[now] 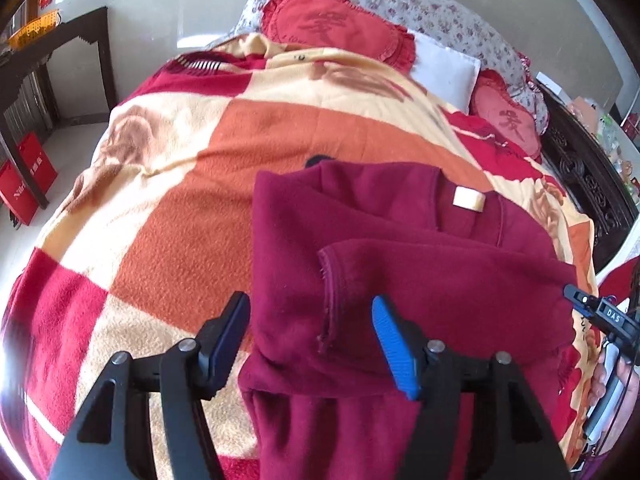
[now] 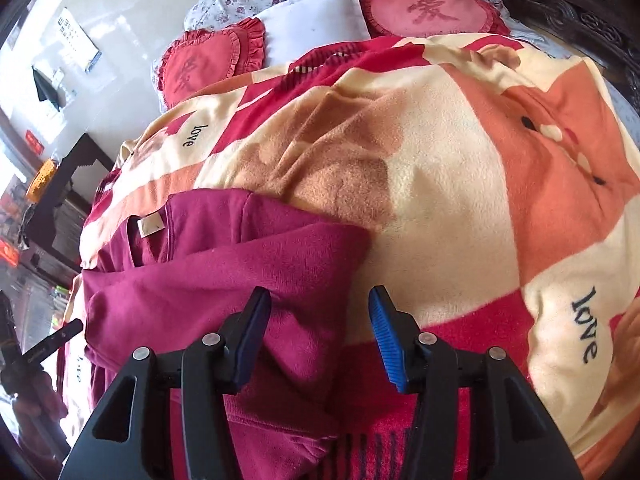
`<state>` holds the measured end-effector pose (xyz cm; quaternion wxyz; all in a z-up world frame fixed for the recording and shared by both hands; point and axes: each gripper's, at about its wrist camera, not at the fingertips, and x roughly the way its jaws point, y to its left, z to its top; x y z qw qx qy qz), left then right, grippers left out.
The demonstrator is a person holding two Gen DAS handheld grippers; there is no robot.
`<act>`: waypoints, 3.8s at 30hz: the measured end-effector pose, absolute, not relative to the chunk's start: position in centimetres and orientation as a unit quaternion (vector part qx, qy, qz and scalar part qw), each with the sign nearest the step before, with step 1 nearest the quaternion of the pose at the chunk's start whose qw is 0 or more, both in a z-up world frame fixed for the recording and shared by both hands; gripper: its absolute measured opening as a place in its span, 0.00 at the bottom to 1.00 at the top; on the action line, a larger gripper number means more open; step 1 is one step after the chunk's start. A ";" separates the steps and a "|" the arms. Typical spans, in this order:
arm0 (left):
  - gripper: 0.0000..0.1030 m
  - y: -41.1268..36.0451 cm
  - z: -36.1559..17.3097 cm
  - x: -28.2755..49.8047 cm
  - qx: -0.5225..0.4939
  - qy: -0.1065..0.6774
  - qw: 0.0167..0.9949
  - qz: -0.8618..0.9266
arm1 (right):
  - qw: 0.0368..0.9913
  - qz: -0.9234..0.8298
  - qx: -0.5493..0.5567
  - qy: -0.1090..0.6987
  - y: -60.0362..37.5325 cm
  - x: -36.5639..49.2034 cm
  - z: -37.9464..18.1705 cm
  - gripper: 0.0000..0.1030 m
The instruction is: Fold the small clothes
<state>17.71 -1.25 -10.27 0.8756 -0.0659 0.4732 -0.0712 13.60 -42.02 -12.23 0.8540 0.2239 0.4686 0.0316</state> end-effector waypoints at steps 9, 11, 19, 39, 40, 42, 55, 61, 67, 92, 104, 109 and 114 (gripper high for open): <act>0.12 -5.3 -12.4 19.3 -0.013 0.504 0.859 -0.089 | 0.854 0.032 0.222 0.470 -42.3 13.1 -12.5 0.33; 0.11 -4.7 -10.8 18.8 -0.027 0.486 0.868 -0.100 | 0.855 0.036 0.219 0.469 -42.2 13.5 -12.5 0.33; 0.13 -2.8 -11.5 19.7 -0.041 0.502 0.860 -0.079 | 0.882 0.038 0.138 0.450 -40.1 15.1 -11.9 0.00; 0.53 -3.2 -11.8 18.4 -0.032 0.495 0.866 -0.067 | 0.875 0.057 0.143 0.459 -39.6 7.6 -10.3 0.18; 0.53 -3.3 -11.9 18.4 -0.026 0.494 0.867 -0.061 | 0.877 0.047 0.147 0.454 -39.9 8.3 -10.0 0.21; 0.53 -3.4 -12.2 18.3 -0.023 0.499 0.864 -0.057 | 0.875 0.037 0.153 0.457 -40.0 10.0 -10.2 0.24; 0.60 -4.0 -12.6 18.0 -0.002 0.500 0.865 -0.049 | 0.871 0.023 0.122 0.475 -39.4 12.5 -13.3 0.00; 0.60 -4.0 -12.4 17.8 0.002 0.500 0.865 -0.046 | 0.887 0.012 0.146 0.437 -39.8 9.6 -10.0 0.05; 0.60 -4.2 -11.5 16.8 0.014 0.500 0.864 -0.047 | 0.863 0.030 0.083 0.497 -37.1 9.0 -12.5 0.05; 0.84 2.8 -4.7 -0.7 -0.009 0.499 0.859 -0.117 | 0.871 0.111 0.037 0.478 -40.3 -7.1 -0.8 0.23; 0.84 2.4 -10.4 -4.8 -0.034 0.549 0.826 -0.120 | 0.801 0.189 0.052 0.566 -33.4 -14.1 -12.1 0.26; 0.84 3.0 -11.3 -5.1 -0.036 0.552 0.826 -0.109 | 0.808 0.182 0.117 0.548 -33.8 -13.8 -13.6 0.00; 0.84 3.4 -11.5 -6.1 -0.038 0.556 0.824 -0.103 | 0.835 0.178 0.079 0.516 -34.4 -15.0 -11.7 0.00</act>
